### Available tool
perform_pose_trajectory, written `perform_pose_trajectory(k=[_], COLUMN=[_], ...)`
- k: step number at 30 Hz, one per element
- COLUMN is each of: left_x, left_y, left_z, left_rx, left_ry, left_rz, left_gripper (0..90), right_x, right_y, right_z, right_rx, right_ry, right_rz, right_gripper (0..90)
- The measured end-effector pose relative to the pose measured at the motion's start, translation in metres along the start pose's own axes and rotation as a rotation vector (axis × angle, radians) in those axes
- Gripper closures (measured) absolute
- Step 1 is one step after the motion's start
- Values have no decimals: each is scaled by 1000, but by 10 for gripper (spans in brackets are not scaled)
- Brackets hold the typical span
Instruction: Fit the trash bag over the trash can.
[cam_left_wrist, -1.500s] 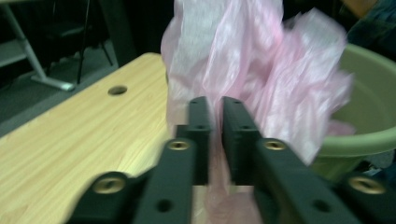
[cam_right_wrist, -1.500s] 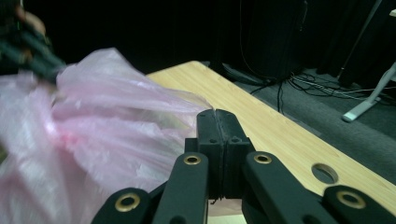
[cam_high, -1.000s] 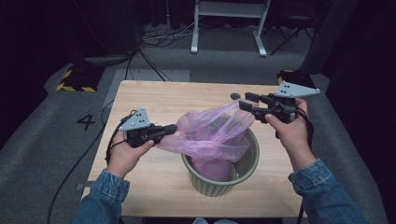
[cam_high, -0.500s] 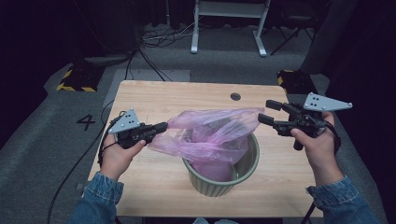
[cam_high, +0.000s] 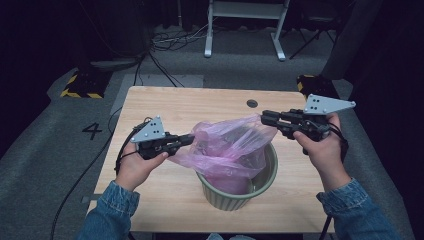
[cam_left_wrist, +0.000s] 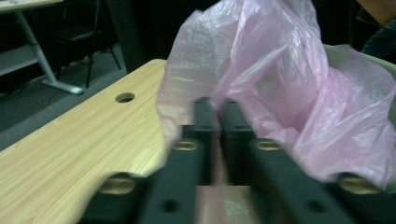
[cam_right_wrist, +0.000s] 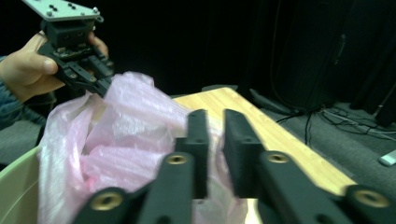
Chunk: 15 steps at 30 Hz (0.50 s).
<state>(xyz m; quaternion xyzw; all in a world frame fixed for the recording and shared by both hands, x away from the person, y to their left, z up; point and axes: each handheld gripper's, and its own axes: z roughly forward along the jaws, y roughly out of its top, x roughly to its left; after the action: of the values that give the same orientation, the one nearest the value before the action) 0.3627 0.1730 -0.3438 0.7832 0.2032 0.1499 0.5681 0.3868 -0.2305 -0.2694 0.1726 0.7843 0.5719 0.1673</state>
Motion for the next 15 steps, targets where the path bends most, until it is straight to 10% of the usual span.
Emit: perform_pose_trajectory(k=[6,15], left_x=[10,12], left_y=[-10,-14], left_z=[-12,-16], left_rx=[42,13], left_ry=[144,154], left_rz=[-2,-18], left_gripper=[899,899], right_x=[-2,-17], right_y=[-4,-23], right_z=[-6,6], right_rx=[-28,43], right_ry=[-29,24], right_rz=[15,95], right_gripper=[419,312])
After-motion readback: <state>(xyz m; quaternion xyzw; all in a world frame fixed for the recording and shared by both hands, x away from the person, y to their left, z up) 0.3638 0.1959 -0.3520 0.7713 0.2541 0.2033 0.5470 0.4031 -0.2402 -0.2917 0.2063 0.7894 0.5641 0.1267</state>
